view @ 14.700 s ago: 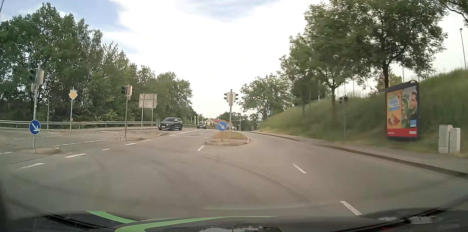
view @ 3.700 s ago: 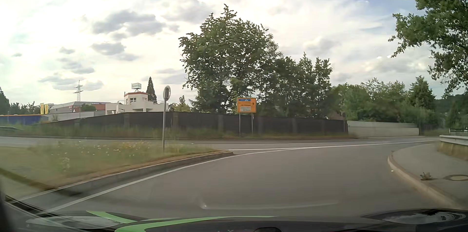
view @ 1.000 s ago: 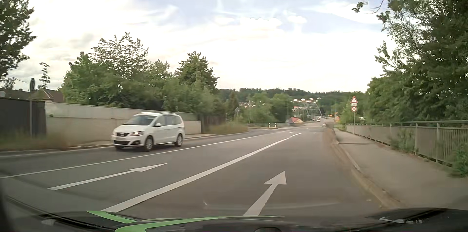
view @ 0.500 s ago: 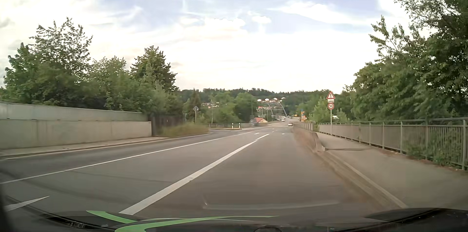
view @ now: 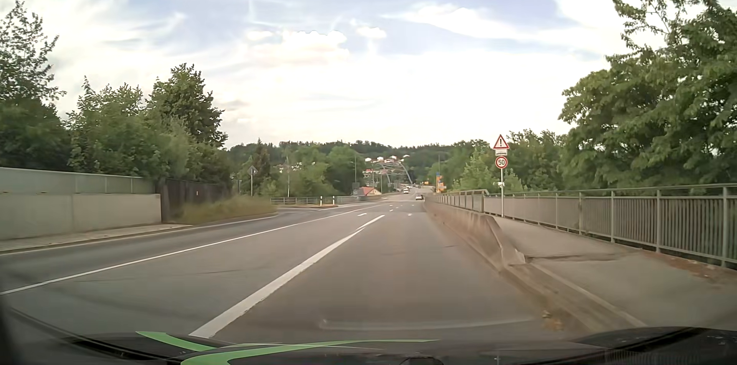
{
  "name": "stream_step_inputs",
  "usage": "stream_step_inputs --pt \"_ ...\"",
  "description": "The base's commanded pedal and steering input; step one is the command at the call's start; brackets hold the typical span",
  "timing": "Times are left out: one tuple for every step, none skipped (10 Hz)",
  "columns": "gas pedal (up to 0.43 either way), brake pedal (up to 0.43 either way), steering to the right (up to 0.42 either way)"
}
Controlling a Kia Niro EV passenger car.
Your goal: Follow the waypoints while adhering to traffic rules and regulations
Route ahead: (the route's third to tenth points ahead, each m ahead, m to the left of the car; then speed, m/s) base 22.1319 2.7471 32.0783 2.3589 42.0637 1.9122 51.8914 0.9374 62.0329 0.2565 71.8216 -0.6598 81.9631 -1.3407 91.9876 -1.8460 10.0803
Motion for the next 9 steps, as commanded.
stream_step_inputs --pt "0.15 0.0 0.029" --pt "0.15 0.0 0.018" --pt "0.15 0.0 0.012" --pt "0.15 0.0 0.009" --pt "0.157 0.0 0.009" --pt "0.157 0.0 0.008" --pt "0.157 0.0 0.008" --pt "0.157 0.0 0.007" --pt "0.157 0.0 0.007"
